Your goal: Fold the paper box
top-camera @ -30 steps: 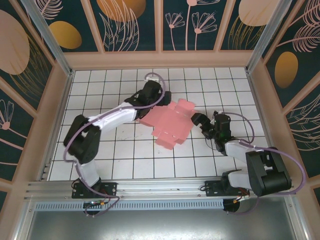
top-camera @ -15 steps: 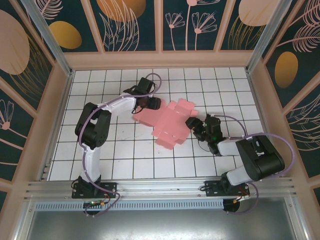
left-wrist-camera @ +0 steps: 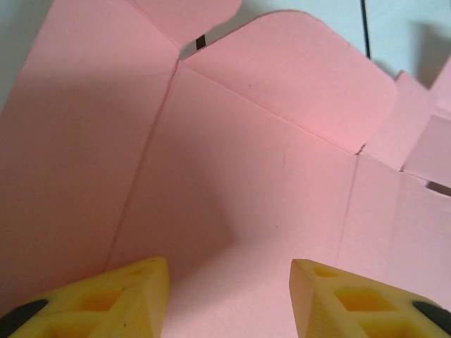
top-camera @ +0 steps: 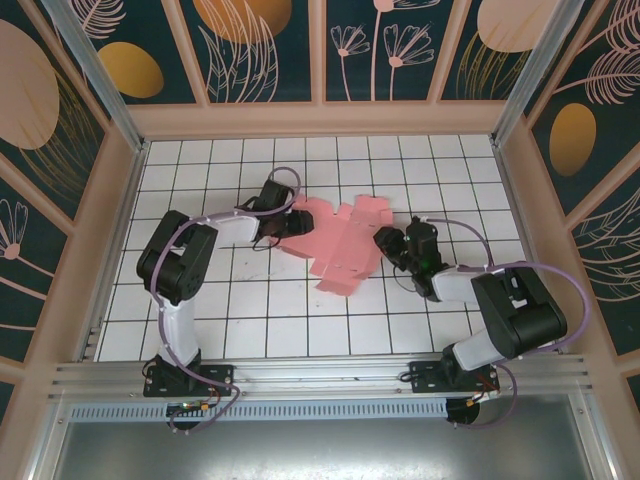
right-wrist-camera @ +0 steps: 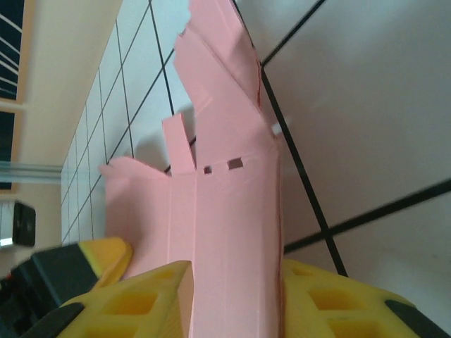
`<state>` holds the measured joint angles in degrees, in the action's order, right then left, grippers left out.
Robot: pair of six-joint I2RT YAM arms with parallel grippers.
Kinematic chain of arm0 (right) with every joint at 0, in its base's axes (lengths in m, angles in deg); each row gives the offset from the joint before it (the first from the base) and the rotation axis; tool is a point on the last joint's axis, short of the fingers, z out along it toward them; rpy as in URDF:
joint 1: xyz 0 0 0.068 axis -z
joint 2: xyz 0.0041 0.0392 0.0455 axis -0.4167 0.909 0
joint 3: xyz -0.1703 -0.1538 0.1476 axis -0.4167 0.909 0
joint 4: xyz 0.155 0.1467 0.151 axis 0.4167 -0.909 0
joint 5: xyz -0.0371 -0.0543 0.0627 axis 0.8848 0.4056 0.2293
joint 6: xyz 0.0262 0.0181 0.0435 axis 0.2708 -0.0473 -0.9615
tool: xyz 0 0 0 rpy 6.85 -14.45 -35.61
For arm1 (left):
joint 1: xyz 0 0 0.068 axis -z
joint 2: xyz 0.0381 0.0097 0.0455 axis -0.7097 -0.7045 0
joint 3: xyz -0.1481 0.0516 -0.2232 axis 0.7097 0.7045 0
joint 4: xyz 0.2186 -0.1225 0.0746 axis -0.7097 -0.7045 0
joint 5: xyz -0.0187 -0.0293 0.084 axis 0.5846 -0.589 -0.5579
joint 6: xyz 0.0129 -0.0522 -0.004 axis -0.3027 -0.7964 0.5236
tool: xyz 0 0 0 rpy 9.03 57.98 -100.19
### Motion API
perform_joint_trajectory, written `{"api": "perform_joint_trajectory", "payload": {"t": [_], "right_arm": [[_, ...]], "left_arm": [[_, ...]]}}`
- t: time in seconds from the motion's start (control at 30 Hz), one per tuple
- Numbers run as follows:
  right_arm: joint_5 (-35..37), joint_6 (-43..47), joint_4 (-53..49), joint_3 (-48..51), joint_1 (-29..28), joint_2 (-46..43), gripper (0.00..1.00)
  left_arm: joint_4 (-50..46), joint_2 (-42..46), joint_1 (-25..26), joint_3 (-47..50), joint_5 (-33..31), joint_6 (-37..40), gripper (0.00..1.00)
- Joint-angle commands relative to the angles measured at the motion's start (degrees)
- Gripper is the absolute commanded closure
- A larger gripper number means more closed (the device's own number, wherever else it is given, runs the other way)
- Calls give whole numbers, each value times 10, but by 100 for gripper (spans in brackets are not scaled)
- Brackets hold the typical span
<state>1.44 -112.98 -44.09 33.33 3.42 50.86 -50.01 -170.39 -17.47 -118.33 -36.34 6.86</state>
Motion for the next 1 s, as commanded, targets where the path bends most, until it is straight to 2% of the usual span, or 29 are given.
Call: {"api": "perform_joint_trajectory", "payload": {"t": [0.0, 0.17, 0.27, 0.43, 0.57, 0.77, 0.97], "right_arm": [[4, 38, -29, -31, 17, 16, 69], [-20, 59, -34, -71, 27, 55, 71], [-23, 73, -35, -80, 28, 60, 66], [-34, 84, -9, -48, 28, 41, 60], [-49, 75, 23, -9, 27, 19, 59], [-6, 101, -14, 16, 27, -9, 57], [-26, 114, -4, 31, 27, -18, 65]], "left_arm": [[59, 25, 2, 78, 21, -115, 50], [149, 85, 5, 210, -3, -269, 47], [197, 113, 23, 264, -24, -332, 47], [191, 107, 27, 258, -33, -328, 45], [193, 105, 27, 259, -36, -328, 44], [197, 106, 27, 262, -40, -327, 44], [182, 109, 28, 261, -55, -320, 43]]}}
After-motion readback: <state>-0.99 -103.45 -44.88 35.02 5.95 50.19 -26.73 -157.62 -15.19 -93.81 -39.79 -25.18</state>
